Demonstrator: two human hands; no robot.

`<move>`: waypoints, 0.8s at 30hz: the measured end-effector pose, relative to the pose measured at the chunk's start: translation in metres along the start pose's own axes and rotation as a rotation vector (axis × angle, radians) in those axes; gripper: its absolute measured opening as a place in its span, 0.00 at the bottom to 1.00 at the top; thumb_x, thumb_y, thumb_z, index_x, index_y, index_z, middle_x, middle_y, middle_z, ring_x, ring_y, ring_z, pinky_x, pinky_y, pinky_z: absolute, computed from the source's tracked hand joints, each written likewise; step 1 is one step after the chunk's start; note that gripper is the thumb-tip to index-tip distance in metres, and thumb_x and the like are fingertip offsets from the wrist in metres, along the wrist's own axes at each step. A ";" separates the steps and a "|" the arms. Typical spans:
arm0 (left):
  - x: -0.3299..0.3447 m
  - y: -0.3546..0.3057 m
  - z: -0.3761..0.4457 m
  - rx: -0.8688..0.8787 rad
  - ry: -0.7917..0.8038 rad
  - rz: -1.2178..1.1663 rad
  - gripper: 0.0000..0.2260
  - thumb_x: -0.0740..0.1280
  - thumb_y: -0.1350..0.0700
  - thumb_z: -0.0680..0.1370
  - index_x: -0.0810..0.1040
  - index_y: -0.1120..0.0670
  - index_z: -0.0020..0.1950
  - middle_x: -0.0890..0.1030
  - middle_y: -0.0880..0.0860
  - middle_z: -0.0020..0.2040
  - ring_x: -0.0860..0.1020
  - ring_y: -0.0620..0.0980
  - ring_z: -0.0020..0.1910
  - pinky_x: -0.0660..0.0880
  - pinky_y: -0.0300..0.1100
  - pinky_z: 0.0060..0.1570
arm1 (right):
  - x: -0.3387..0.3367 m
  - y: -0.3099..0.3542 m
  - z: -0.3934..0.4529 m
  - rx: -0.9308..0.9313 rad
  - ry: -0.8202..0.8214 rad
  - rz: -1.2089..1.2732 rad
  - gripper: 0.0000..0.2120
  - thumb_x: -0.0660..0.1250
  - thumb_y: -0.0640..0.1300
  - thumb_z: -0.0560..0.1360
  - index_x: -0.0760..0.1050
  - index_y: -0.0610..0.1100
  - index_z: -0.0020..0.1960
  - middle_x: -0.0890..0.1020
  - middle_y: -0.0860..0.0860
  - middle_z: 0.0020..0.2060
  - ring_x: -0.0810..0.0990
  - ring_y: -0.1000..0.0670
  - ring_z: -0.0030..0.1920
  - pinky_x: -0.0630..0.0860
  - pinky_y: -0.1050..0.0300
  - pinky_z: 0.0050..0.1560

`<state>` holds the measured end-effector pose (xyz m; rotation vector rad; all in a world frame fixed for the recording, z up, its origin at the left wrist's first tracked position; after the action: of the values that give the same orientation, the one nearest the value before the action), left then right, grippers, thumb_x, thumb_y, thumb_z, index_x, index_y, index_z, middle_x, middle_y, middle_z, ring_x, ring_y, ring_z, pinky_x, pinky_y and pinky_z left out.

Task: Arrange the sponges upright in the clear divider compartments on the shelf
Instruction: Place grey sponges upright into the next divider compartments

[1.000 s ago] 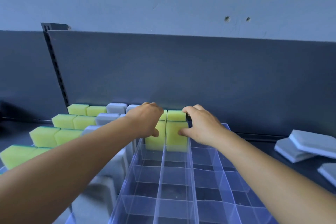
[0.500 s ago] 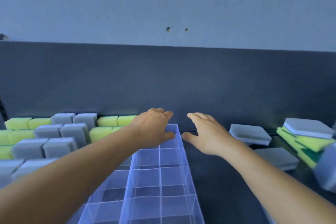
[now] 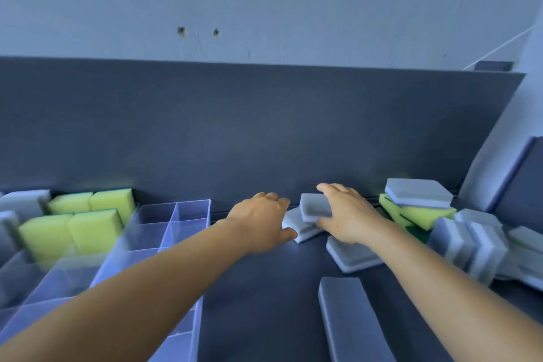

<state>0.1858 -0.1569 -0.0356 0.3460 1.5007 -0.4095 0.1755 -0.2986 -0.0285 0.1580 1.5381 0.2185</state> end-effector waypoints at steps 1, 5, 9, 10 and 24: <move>0.004 -0.004 0.007 -0.007 0.009 0.004 0.24 0.59 0.42 0.78 0.65 0.52 0.70 0.71 0.51 0.64 0.69 0.52 0.65 0.71 0.46 0.51 | 0.000 -0.007 0.003 0.011 0.009 0.003 0.33 0.63 0.48 0.77 0.50 0.48 0.77 0.55 0.52 0.76 0.55 0.48 0.75 0.58 0.53 0.72; 0.021 -0.010 0.032 -0.074 0.048 0.001 0.24 0.58 0.42 0.79 0.66 0.53 0.70 0.71 0.52 0.65 0.69 0.53 0.65 0.71 0.47 0.53 | 0.003 -0.025 0.020 0.017 0.038 -0.008 0.33 0.62 0.44 0.77 0.50 0.47 0.77 0.56 0.51 0.76 0.56 0.47 0.75 0.60 0.53 0.71; 0.037 -0.012 0.050 -0.139 0.095 -0.020 0.24 0.60 0.42 0.77 0.68 0.54 0.69 0.72 0.53 0.65 0.69 0.54 0.65 0.70 0.47 0.54 | 0.012 -0.032 0.035 -0.015 0.080 -0.035 0.34 0.61 0.40 0.76 0.49 0.48 0.77 0.56 0.51 0.77 0.55 0.47 0.75 0.59 0.53 0.72; 0.039 -0.013 0.053 -0.150 0.096 -0.032 0.22 0.61 0.43 0.77 0.70 0.54 0.67 0.73 0.53 0.63 0.70 0.54 0.63 0.70 0.46 0.52 | 0.015 -0.032 0.038 -0.020 0.093 -0.044 0.34 0.61 0.39 0.76 0.48 0.48 0.77 0.56 0.51 0.76 0.55 0.47 0.75 0.59 0.53 0.72; -0.008 0.028 0.022 -0.342 -0.151 -0.033 0.21 0.64 0.44 0.74 0.69 0.58 0.59 0.68 0.54 0.55 0.71 0.54 0.54 0.67 0.44 0.44 | -0.009 -0.023 0.041 0.111 -0.123 0.180 0.41 0.67 0.50 0.72 0.46 0.54 0.75 0.63 0.45 0.66 0.69 0.40 0.62 0.68 0.52 0.52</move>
<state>0.2177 -0.1420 -0.0272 0.0188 1.3995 -0.1939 0.2176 -0.3216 -0.0235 0.3913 1.4147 0.2612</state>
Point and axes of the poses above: each hand's wrist, its own z-axis towards the middle knuckle, its own x-axis out of the palm, y = z × x, the point moved 6 cm from there along z, towards the middle knuckle
